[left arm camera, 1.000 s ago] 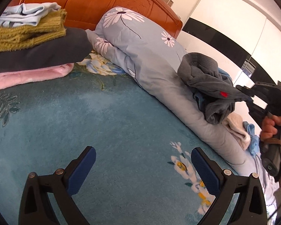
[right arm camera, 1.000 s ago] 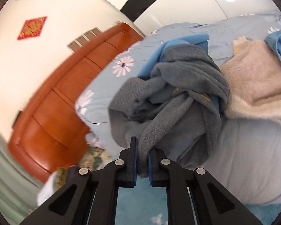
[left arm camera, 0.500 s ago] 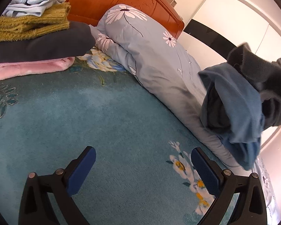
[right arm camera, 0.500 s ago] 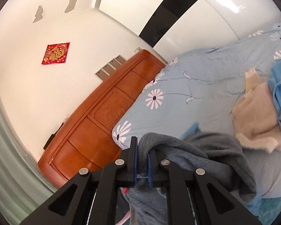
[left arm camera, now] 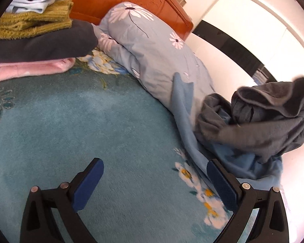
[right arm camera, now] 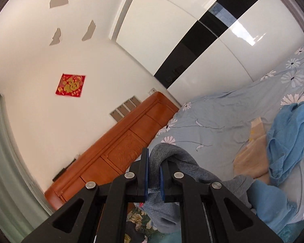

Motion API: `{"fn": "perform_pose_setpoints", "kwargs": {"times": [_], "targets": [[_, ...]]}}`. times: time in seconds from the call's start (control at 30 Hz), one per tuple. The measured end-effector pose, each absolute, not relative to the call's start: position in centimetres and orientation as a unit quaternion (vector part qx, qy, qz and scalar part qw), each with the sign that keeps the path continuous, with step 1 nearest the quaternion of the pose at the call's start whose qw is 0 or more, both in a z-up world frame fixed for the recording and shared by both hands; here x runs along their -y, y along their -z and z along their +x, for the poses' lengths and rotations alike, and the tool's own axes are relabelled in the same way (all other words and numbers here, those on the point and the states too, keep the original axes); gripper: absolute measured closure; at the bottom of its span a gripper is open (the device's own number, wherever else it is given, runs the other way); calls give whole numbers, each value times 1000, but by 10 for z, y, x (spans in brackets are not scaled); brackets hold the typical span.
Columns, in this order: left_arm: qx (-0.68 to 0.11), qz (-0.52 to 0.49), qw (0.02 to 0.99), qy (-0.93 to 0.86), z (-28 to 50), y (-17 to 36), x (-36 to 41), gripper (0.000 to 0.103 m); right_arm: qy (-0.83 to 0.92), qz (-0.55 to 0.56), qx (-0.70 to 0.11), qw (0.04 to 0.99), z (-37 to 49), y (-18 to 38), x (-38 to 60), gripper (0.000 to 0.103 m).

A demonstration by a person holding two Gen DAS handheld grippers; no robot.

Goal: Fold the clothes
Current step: 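Grasp the grey sweatshirt with the right gripper and lift it off the pillow, then lower the grey sweatshirt onto the bed sheet and release the right gripper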

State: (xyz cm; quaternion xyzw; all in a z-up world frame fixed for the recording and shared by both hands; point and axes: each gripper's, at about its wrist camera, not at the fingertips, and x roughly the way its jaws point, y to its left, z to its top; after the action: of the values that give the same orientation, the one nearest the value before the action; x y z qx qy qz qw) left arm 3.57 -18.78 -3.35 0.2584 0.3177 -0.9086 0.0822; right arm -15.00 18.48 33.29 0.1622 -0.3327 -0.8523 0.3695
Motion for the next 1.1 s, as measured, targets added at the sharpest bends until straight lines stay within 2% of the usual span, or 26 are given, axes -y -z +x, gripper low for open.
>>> {"fn": "perform_pose_setpoints", "kwargs": {"times": [0.4, 0.5, 0.7, 0.9, 1.1], "targets": [[-257, 312, 39, 914, 100, 17, 156, 0, 876, 56, 301, 372, -21, -437, -297, 94], [-250, 310, 29, 917, 117, 3, 146, 0, 883, 87, 255, 384, 13, -435, -299, 94], [-226, 302, -2, 926, 145, -29, 123, 0, 858, 187, 188, 439, 53, -363, -274, 94], [-188, 292, -77, 935, 172, -57, 82, 0, 818, 327, 113, 459, 60, -240, -217, 94], [-90, 308, -134, 937, 187, -59, 17, 0, 773, 426, 111, 457, 53, -126, -184, 92]]}}
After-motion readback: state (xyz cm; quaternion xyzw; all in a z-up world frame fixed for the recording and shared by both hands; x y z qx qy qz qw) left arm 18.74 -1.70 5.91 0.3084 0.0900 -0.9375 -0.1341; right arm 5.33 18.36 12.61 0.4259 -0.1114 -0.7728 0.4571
